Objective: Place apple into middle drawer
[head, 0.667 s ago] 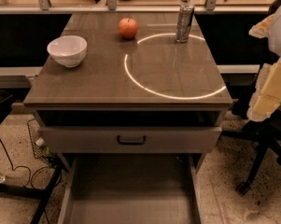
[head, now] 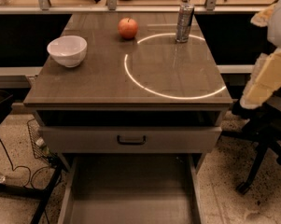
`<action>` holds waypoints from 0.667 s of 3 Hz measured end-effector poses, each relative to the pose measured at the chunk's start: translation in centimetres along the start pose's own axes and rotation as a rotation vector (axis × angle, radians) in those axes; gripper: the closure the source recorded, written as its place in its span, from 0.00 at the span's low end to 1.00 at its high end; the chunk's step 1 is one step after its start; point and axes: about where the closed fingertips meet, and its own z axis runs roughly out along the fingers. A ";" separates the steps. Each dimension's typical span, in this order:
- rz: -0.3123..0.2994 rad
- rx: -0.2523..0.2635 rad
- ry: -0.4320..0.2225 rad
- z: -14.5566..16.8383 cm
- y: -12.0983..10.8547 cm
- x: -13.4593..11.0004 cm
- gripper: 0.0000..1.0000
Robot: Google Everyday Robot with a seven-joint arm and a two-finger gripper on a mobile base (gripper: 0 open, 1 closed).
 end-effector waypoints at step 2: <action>0.136 0.230 -0.329 -0.5 -8.4 -1.8 0.00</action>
Offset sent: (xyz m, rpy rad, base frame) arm 0.1810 -0.0275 0.1351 0.6484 -0.8014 -0.1208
